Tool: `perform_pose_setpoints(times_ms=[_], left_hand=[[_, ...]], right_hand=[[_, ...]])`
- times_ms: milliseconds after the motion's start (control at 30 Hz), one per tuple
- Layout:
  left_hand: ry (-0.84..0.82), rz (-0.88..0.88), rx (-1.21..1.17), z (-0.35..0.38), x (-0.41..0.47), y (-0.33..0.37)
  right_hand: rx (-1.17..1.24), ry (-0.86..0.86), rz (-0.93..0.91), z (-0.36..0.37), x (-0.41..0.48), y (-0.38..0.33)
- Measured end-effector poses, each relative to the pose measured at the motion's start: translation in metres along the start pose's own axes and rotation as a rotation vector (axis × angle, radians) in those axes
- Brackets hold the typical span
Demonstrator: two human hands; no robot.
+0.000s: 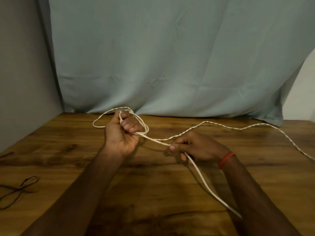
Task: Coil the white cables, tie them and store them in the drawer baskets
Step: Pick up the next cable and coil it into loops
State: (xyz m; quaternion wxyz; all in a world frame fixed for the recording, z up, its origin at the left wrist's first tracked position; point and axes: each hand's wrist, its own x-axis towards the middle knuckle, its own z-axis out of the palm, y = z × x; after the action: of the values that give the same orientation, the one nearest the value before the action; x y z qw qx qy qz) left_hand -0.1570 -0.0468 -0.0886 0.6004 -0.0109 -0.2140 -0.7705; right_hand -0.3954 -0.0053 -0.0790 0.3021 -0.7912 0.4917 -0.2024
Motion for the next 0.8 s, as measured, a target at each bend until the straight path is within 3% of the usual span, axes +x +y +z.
perform_pose_setpoints(times_ms=[233,333,467,667,800], left_hand=[[-0.069,0.025,0.115,-0.003,-0.001,0.005],[-0.031,0.022,0.147,-0.003,-0.001,0.006],[-0.016,0.056,0.138,-0.002,-0.001,0.012],[-0.075,0.091,0.119,-0.001,-0.003,0.032],[-0.153,-0.02,0.189,-0.004,-0.005,0.028]], right_hand=[[0.189,-0.23,0.238,-0.01,-0.01,0.002],[0.245,-0.099,0.244,-0.006,-0.009,-0.004],[0.14,0.104,0.085,-0.02,-0.011,-0.005],[0.118,-0.079,0.201,-0.045,-0.028,0.006],[-0.027,-0.121,0.329,-0.049,-0.028,0.012]])
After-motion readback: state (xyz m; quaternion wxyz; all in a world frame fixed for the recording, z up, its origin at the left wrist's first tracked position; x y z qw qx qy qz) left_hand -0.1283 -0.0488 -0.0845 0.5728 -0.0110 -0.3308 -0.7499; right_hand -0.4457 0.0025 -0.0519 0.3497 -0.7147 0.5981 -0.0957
